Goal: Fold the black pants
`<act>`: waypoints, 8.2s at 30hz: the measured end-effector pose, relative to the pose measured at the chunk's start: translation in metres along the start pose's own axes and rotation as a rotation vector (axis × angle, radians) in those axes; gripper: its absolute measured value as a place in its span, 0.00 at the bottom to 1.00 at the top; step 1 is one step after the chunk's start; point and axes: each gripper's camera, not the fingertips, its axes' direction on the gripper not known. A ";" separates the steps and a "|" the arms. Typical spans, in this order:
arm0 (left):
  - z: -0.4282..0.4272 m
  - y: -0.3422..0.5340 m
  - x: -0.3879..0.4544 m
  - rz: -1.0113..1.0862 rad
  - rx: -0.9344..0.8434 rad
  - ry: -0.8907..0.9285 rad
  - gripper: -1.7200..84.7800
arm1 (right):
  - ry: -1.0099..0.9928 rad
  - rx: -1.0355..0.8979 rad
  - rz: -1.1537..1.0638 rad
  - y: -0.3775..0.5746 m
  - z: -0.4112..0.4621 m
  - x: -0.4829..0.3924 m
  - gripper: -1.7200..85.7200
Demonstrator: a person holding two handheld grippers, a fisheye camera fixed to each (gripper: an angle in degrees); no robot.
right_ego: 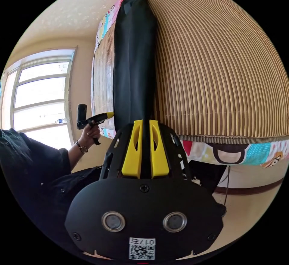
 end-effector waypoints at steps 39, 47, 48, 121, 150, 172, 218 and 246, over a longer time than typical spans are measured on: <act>-0.006 -0.073 0.062 0.182 0.038 0.474 0.07 | -0.495 -0.106 -0.137 -0.181 -0.033 0.015 0.04; -0.067 0.022 0.186 0.463 0.126 0.584 0.07 | -0.686 -0.017 -0.254 -0.083 -0.134 -0.062 0.02; -0.080 0.035 0.209 0.511 0.142 0.597 0.07 | -0.693 -0.007 -0.272 -0.077 -0.144 -0.072 0.02; -0.106 0.055 -0.018 -0.478 0.606 -0.467 0.13 | -0.050 -0.522 -0.200 -0.284 0.384 -0.371 0.13; 0.332 0.094 0.232 0.662 0.298 -0.417 0.01 | 0.386 0.052 0.057 -0.043 -0.275 -0.289 0.02; 0.562 0.178 0.298 0.656 0.615 -0.282 0.01 | -0.081 0.871 0.433 0.065 -0.617 -0.175 0.13; 0.576 -0.056 0.150 0.484 0.271 0.103 0.15 | 0.006 0.678 -0.622 -0.027 -0.436 -0.659 0.06; 0.619 -0.258 0.034 0.843 0.099 1.314 0.07 | -0.696 0.529 -1.317 -0.018 -0.420 -0.672 0.03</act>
